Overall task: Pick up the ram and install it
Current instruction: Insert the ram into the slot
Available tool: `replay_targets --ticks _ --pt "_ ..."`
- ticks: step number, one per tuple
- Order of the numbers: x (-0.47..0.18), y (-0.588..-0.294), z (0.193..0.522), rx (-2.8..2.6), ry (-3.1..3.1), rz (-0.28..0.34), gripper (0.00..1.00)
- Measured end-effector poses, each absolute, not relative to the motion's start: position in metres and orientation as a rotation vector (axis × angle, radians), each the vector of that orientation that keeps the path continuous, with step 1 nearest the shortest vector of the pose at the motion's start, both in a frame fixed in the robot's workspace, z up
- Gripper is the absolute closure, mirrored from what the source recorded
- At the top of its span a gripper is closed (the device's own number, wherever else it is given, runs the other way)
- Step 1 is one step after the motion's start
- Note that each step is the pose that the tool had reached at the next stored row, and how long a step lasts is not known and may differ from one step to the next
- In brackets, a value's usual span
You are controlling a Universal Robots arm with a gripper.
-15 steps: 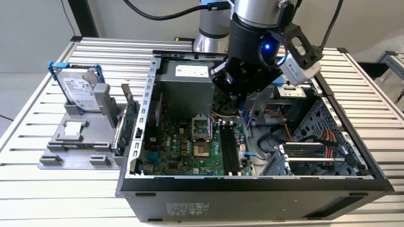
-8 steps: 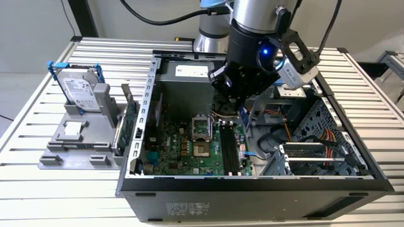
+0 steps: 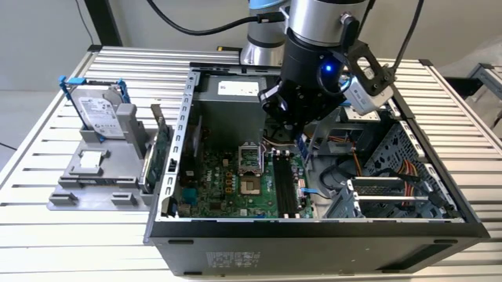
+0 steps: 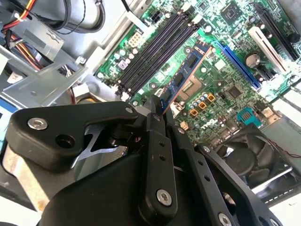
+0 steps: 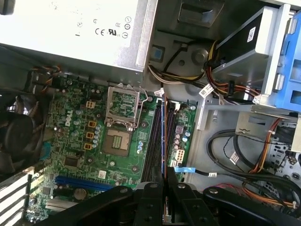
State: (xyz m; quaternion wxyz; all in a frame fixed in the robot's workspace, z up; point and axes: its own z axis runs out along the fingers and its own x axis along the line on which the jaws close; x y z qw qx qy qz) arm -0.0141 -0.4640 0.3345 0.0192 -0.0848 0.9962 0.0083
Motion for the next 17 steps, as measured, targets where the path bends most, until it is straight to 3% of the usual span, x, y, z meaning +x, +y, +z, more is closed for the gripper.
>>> replay_targets --ticks 17 --pt "-0.0133 -0.4676 0.3257 -0.035 3.102 0.022 1.0"
